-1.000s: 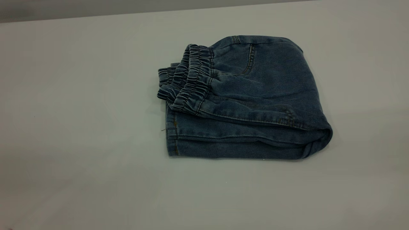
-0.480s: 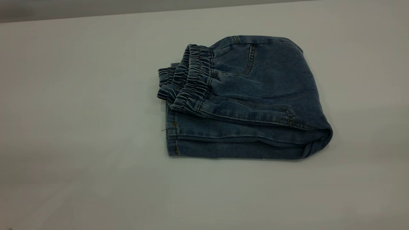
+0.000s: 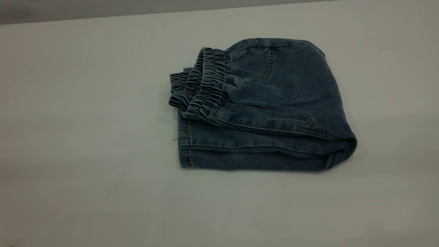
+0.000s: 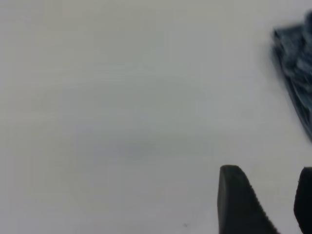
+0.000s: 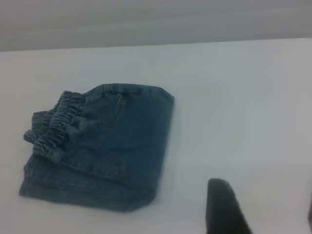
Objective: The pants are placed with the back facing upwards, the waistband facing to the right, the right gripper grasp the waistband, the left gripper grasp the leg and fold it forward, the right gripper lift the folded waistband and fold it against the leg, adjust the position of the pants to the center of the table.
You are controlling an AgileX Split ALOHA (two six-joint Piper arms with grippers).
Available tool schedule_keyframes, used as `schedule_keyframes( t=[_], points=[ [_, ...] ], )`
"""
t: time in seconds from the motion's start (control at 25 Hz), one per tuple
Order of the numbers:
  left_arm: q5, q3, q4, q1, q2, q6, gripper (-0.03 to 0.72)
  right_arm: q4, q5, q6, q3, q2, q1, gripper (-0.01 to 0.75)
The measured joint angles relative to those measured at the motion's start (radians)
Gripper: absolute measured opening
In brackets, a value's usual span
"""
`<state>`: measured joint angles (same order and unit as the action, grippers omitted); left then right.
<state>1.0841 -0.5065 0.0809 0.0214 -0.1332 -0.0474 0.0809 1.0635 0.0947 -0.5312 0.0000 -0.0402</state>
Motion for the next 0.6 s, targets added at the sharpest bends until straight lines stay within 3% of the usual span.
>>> schedule_keyframes(
  t=[0.6],
  points=[
    [0.004, -0.001, 0.0, 0.017, 0.133, 0.0, 0.29, 0.0, 0.0, 0.0, 0.0, 0.0, 0.0, 0.318]
  ],
)
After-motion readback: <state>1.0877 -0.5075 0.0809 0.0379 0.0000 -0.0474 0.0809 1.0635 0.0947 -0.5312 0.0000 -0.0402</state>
